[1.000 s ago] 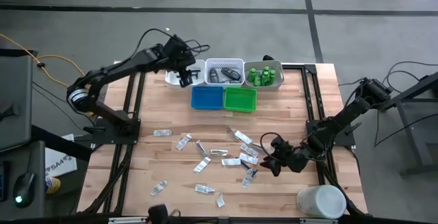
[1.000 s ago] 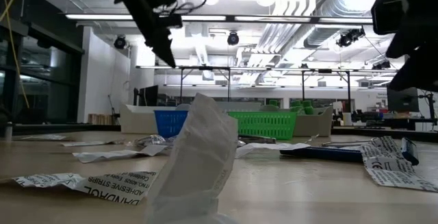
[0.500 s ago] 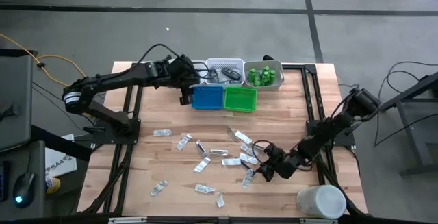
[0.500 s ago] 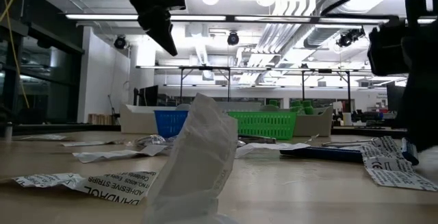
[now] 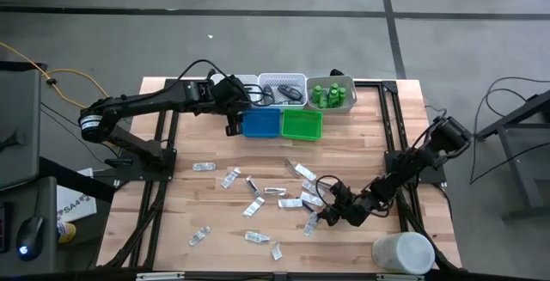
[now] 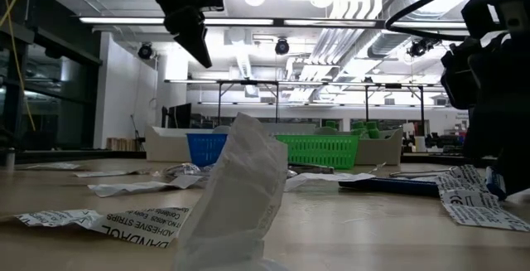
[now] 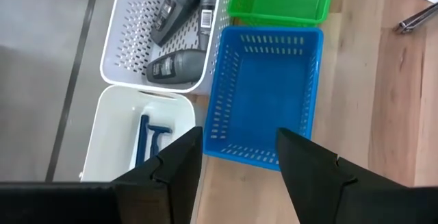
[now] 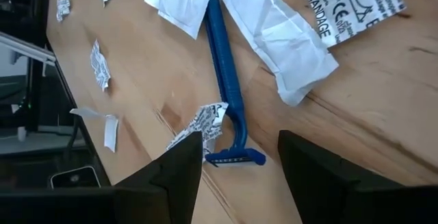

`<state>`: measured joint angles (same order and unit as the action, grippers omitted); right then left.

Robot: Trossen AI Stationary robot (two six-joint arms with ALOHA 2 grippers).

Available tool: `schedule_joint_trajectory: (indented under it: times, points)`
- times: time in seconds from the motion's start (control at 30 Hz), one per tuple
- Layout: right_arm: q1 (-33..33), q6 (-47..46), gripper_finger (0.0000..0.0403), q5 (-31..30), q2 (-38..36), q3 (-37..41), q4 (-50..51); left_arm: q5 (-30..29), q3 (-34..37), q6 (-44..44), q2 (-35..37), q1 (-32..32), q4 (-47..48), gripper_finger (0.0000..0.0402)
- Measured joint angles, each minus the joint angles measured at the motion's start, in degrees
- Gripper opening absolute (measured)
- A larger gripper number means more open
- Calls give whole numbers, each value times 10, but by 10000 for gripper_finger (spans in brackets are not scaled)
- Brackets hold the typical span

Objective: Pick & Place Travel size toiletries
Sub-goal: Put the blue razor into the white bin

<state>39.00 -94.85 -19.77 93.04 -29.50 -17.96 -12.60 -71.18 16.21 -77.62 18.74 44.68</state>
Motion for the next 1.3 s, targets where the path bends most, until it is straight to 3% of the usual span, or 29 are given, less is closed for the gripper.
schedule_joint_trajectory:
  times: [0.5, 0.97, 1.3]
  points:
    - [-2, -20, 185, 18, 0, 0, -4, -2, 0, 4, 0, 0, 6, 182]
    - [-2, -15, 67, 21, 1, 1, 2, -2, 0, 4, 0, 0, 7, 182]
    - [-2, -9, 53, 17, 1, 1, 1, -2, 0, 4, 0, 0, 10, 182]
